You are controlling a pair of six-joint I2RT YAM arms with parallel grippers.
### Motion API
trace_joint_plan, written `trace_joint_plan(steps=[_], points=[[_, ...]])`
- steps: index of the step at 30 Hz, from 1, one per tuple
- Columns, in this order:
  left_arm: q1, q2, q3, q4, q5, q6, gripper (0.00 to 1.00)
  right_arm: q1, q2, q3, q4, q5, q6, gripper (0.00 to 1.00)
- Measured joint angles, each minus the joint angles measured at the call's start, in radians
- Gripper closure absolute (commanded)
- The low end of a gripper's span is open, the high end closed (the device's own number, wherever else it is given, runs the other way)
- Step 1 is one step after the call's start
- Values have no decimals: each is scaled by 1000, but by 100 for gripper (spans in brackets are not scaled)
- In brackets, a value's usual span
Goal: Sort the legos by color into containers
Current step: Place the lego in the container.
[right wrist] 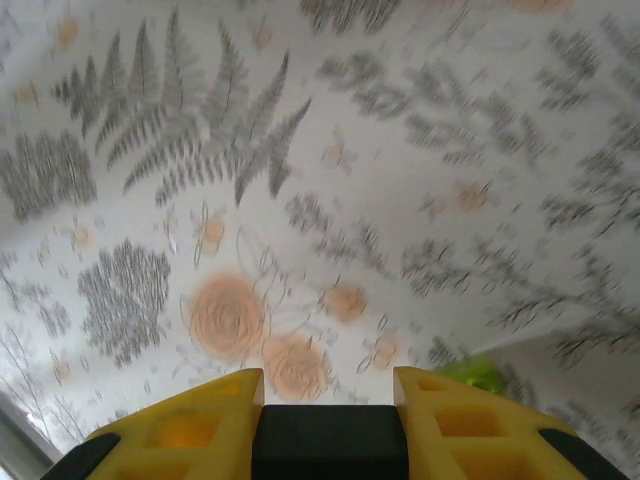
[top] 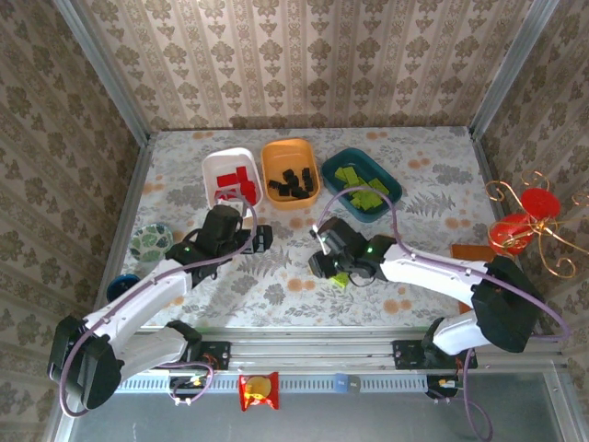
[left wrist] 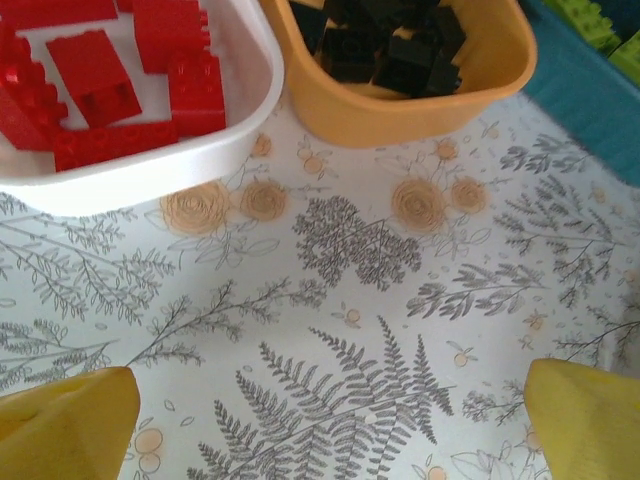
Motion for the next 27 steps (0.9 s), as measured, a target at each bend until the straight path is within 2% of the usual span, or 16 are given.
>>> trace_joint_plan(steps=[7,15,21,23,27], points=[[-23,0,-15,15,1,-23,0,-143,156,285,77,-56,-24,77],[-65,1,-27,28,-2,-42,0,-231,515,688,113,-77,-21,76],[-91,5,-27,31,-5,-47,0,-259,757,956,44,-64,-4,74],[-99,14,-27,36,-5,-50,0,-265,808,1009,22,-61,6,71],[-111,37,-27,37,-5,-52,0,-270,863,1064,-19,-56,27,56]])
